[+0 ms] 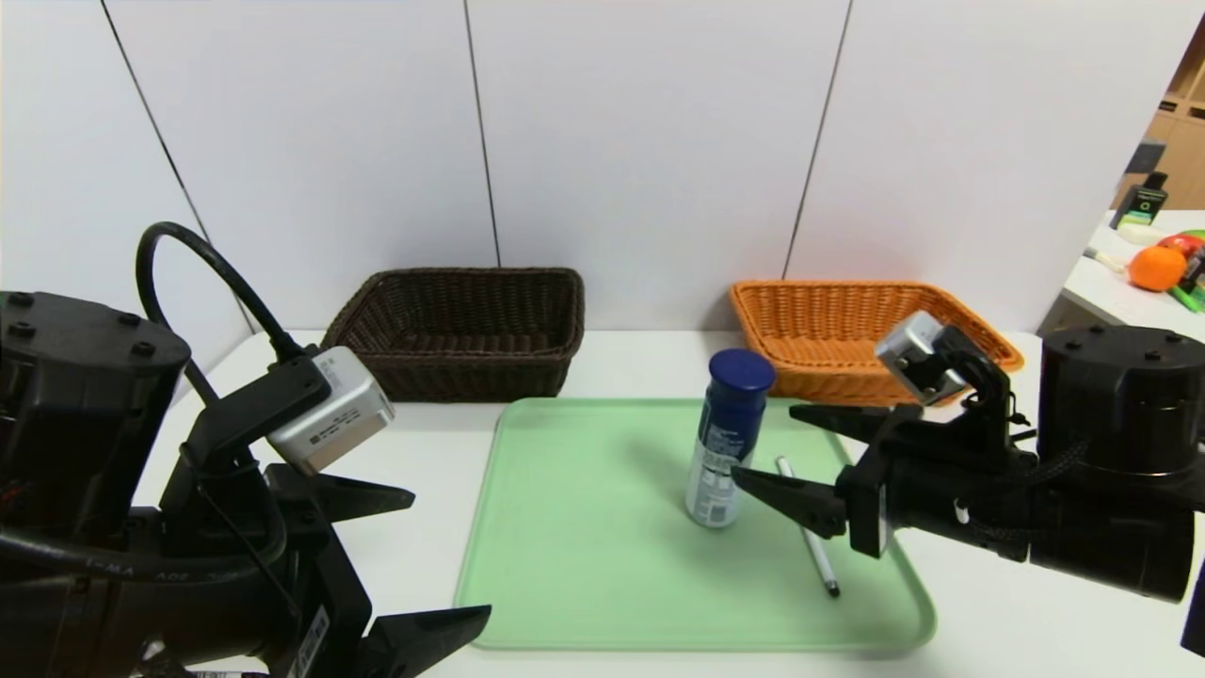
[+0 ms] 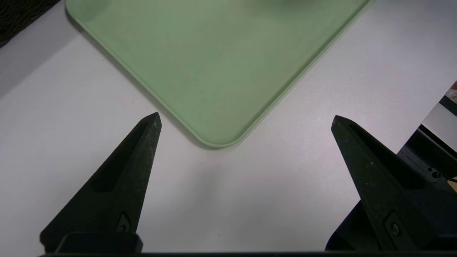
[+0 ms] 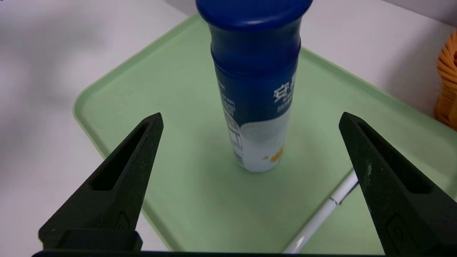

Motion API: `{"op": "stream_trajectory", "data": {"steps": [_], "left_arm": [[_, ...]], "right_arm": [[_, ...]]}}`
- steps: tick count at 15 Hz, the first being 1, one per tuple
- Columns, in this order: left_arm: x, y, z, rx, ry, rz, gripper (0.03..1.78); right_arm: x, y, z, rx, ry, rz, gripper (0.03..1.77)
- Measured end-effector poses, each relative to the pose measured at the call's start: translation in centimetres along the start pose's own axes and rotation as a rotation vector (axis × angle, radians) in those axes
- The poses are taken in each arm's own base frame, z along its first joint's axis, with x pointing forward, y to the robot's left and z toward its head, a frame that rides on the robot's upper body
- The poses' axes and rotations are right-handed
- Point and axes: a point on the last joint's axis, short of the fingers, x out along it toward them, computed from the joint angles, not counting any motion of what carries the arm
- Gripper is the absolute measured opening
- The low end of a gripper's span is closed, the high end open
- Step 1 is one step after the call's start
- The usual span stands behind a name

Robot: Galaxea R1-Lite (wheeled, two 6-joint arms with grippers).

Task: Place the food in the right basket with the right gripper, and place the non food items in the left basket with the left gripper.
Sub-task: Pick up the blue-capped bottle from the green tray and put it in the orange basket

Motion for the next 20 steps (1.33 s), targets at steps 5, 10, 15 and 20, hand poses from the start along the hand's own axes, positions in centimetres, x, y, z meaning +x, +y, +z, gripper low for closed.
{"op": "stream_trajectory", "data": {"steps": [5,10,15,20], "left_arm": [[0.0,0.0,0.0,0.002,0.002,0.000,1.69],[0.1,0.0,0.0,0.002,0.003,0.001,1.69],[0.1,0.1,0.0,-0.001,0.006,0.002,1.69],[0.3,0.1,-0.1,-0.001,0.013,0.003,1.69]], "right_arm": [[2.9,0.2,-0.5,-0.014,-0.013,-0.009,1.70],[4.8,0.0,-0.3,-0.016,-0.028,-0.046,1.70],[5.3,-0.1,0.1,-0.021,-0.040,-0.082,1.70],[5.5,-0.2,0.0,-0.018,-0.036,-0.083,1.70]]}}
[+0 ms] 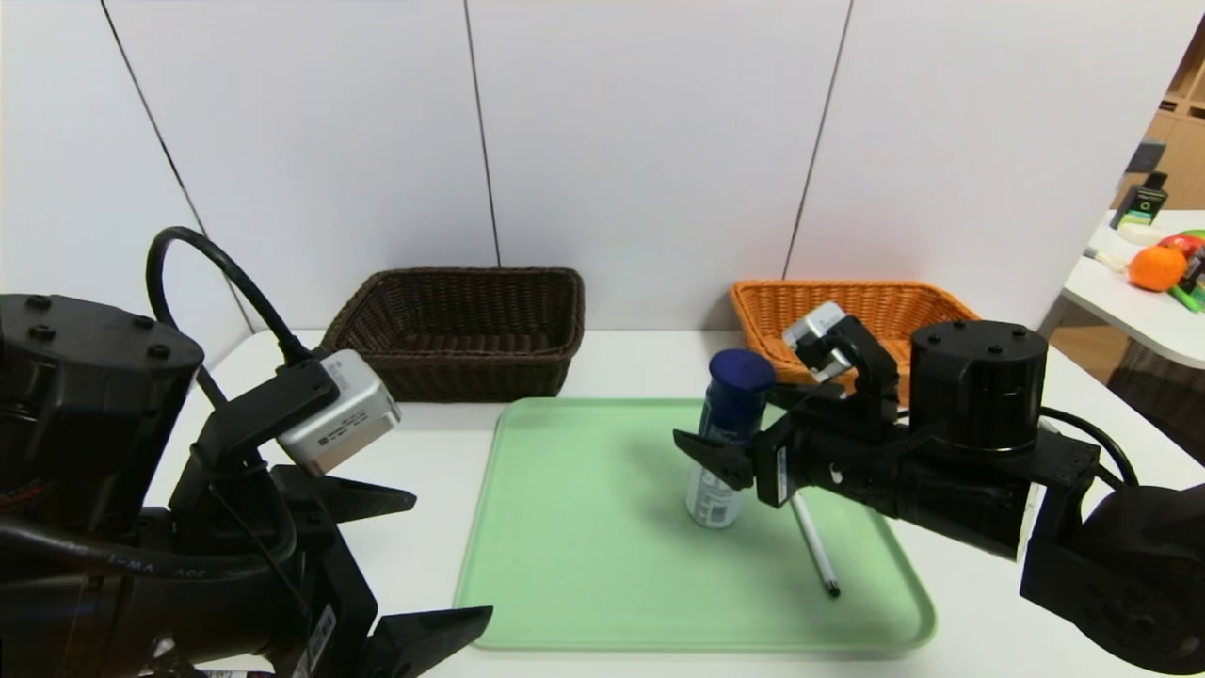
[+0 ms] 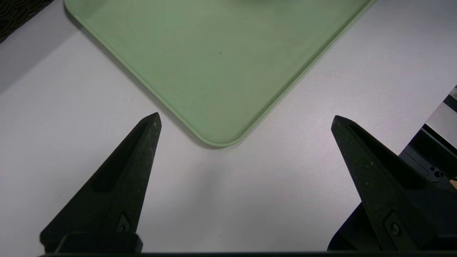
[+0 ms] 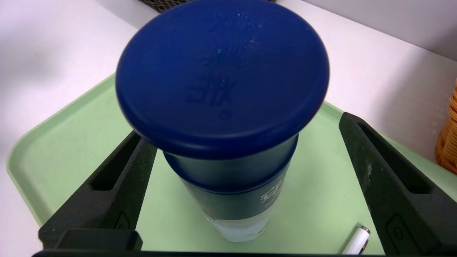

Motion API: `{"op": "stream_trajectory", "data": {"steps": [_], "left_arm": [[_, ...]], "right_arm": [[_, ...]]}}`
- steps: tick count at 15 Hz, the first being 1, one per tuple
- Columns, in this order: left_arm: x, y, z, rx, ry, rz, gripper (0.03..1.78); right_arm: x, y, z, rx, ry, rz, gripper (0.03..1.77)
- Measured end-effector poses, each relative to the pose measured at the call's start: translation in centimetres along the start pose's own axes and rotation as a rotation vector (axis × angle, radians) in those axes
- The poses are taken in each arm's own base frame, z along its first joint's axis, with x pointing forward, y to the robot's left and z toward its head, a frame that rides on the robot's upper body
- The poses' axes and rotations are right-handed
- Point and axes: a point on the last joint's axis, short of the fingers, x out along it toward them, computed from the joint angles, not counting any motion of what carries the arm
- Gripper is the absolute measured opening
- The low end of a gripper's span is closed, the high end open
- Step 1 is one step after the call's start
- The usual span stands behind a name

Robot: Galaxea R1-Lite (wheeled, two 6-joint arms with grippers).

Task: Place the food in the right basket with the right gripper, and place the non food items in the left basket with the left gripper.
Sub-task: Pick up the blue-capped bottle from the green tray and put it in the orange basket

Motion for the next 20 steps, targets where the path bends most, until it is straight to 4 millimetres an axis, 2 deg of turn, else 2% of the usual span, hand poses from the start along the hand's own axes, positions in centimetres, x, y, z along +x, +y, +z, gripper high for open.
{"op": "stream_trajectory", "data": {"steps": [4,7,13,17,20], "left_arm": [[0.1,0.0,0.0,-0.001,0.005,0.000,1.69],[0.1,0.0,0.0,-0.001,0.004,0.000,1.69],[0.2,0.0,0.0,-0.001,0.007,-0.001,1.69],[0.1,0.0,0.0,0.000,0.004,-0.001,1.69],[0.0,0.0,0.0,0.000,0.003,0.000,1.69]], "right_arm": [[0.0,0.0,0.1,-0.002,-0.012,-0.002,1.09],[0.0,0.0,0.1,-0.003,-0.023,-0.001,0.79],[-0.1,-0.4,0.9,0.035,-0.061,-0.017,0.76],[0.1,-1.0,2.8,0.037,-0.129,-0.101,0.76],[0.2,-1.2,5.0,0.026,-0.199,-0.133,0.76]]}}
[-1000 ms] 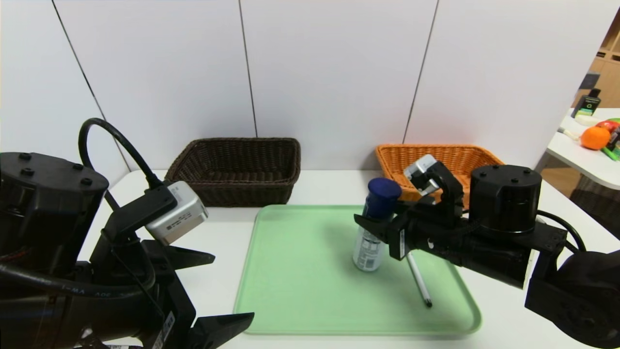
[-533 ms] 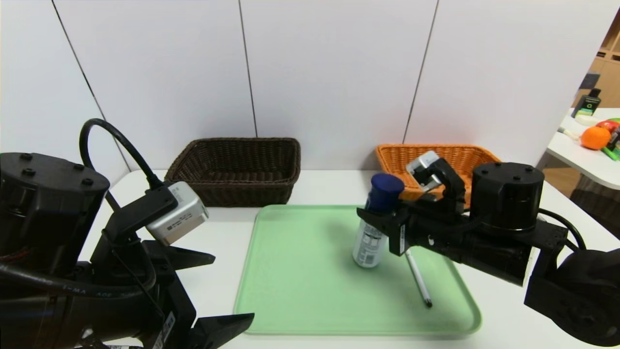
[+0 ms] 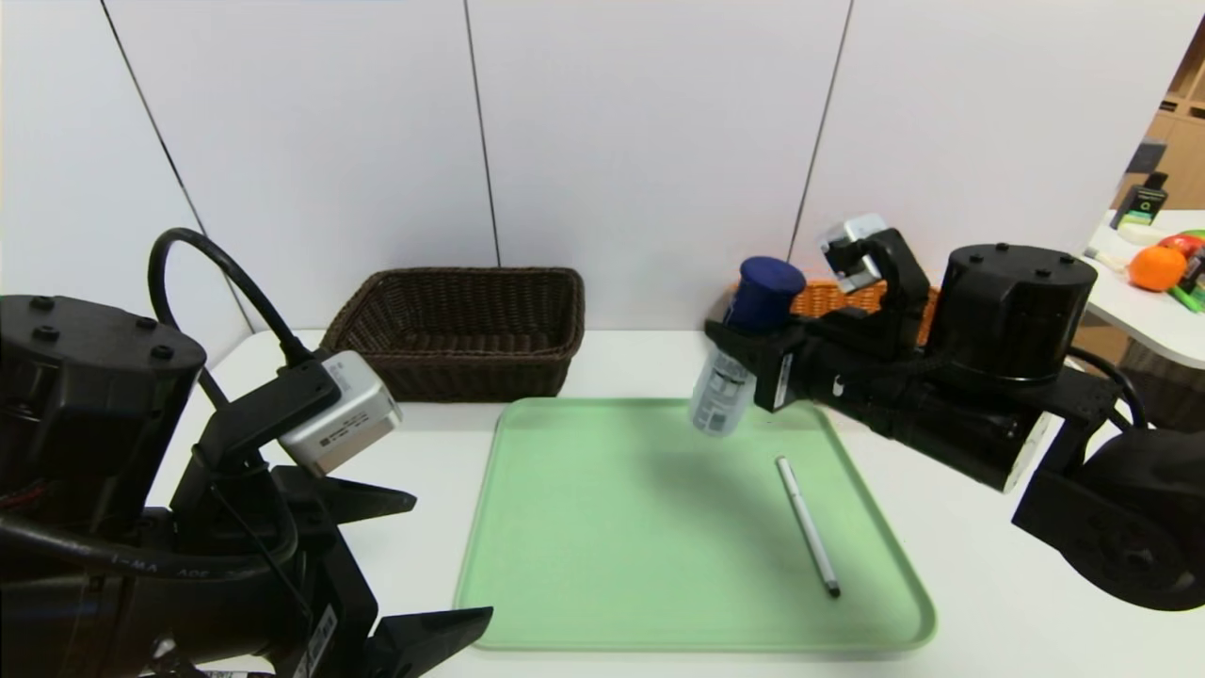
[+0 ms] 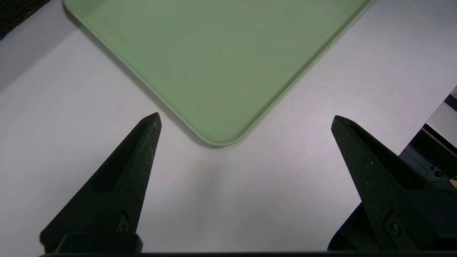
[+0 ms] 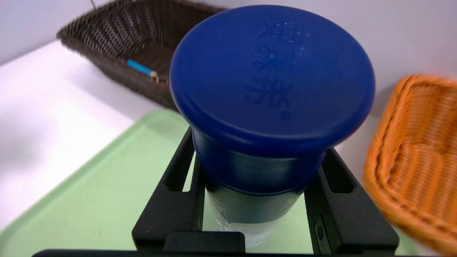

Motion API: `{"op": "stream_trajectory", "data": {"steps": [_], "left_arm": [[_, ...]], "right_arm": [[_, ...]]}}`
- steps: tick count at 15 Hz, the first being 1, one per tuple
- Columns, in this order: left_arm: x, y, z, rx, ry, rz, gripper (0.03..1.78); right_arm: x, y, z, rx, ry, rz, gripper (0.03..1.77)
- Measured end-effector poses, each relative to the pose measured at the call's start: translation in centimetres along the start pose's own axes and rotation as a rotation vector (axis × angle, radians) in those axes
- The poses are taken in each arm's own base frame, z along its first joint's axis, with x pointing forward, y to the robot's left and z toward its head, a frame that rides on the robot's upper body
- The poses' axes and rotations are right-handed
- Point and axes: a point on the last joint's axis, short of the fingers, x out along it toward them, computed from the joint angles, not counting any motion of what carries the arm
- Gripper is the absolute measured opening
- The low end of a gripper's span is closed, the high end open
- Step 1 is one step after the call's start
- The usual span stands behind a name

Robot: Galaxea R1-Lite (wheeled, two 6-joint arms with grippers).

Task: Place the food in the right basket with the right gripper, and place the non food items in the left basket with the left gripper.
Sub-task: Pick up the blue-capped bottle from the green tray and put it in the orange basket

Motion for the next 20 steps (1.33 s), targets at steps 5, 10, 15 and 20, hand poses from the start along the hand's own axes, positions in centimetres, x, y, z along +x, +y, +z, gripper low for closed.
{"op": "stream_trajectory", "data": {"steps": [5,10,15,20], "left_arm": [[-0.1,0.0,0.0,0.000,-0.005,0.000,1.69],[-0.2,0.0,0.0,0.001,-0.006,0.000,1.69],[-0.2,0.0,0.0,0.001,-0.009,0.000,1.69],[-0.5,0.0,0.1,0.003,-0.019,0.002,1.69]], "right_arm": [[0.5,-1.4,4.1,-0.006,-0.081,-0.046,0.76],[0.2,-5.5,6.3,-0.021,-0.138,-0.173,0.76],[-0.2,-10.2,6.2,-0.063,-0.134,-0.317,0.76],[0.3,-13.5,4.9,-0.068,-0.097,-0.407,0.76]]}}
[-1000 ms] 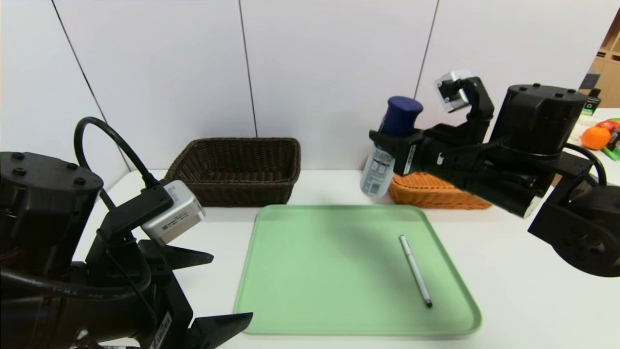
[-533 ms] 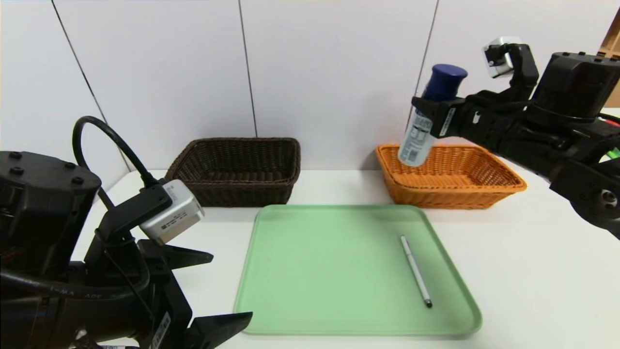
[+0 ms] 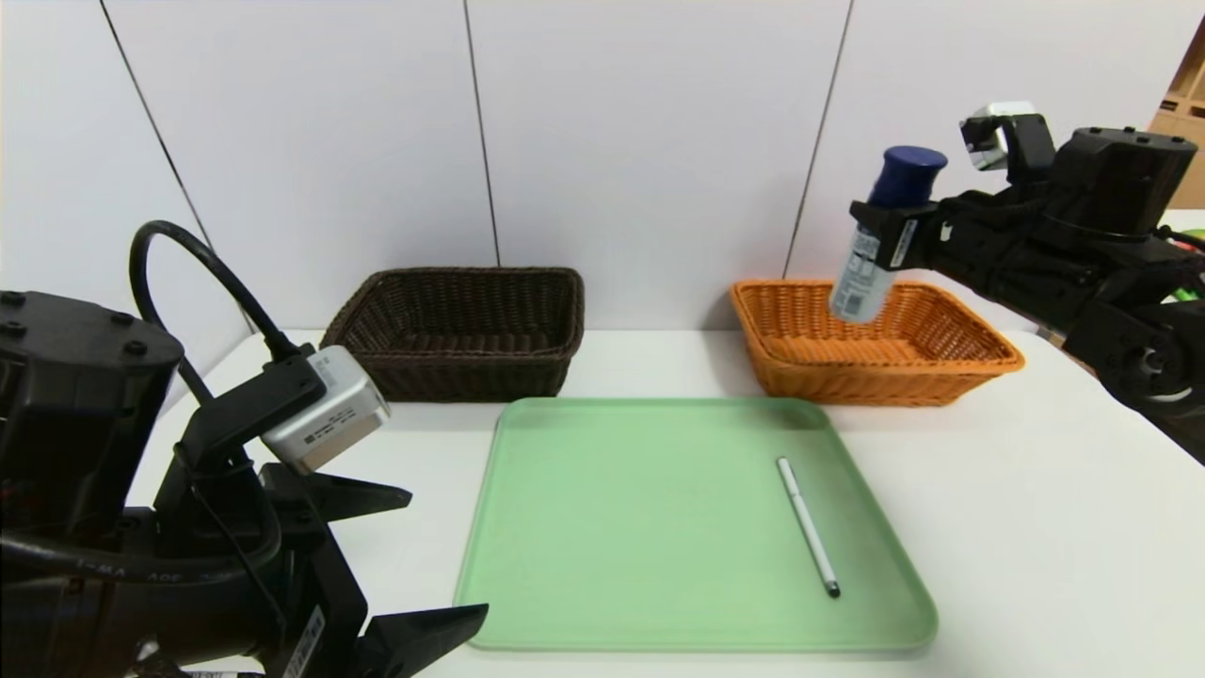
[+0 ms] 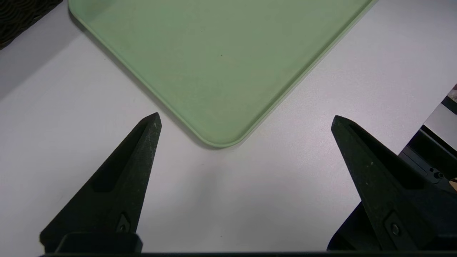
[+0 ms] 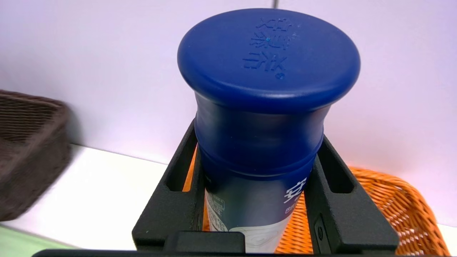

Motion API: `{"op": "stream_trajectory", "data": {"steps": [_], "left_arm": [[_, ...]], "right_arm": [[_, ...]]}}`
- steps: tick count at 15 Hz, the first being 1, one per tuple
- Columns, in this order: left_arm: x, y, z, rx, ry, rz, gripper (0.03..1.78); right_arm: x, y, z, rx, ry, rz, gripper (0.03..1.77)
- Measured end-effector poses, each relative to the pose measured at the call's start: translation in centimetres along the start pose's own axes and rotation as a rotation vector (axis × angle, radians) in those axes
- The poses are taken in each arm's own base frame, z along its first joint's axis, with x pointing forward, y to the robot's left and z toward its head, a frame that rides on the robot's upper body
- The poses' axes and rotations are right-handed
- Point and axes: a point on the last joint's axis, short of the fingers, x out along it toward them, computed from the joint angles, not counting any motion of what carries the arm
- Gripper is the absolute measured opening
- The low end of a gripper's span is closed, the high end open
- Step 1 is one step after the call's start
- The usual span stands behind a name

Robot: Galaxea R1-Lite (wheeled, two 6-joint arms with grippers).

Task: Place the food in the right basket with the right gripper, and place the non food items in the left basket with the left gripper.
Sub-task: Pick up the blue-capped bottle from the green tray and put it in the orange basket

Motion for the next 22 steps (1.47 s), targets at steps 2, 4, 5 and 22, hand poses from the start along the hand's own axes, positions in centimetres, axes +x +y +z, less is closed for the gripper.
{"op": "stream_trajectory", "data": {"steps": [2,4,5,22], "left_arm": [[-0.1,0.0,0.0,0.000,0.000,-0.002,1.69],[0.0,0.0,0.0,0.001,0.000,-0.002,1.69],[0.0,0.0,0.0,0.000,0.000,-0.002,1.69],[1.5,0.1,-0.3,-0.014,0.054,-0.001,1.69]], "right_arm": [[1.1,-1.4,-0.5,-0.010,0.003,-0.056,0.76],[2.1,-2.3,-0.9,-0.012,0.003,-0.085,0.76],[2.6,-2.6,-1.3,-0.012,0.011,-0.090,0.76],[6.7,-4.3,-8.5,-0.010,0.162,-0.118,0.76]]}}
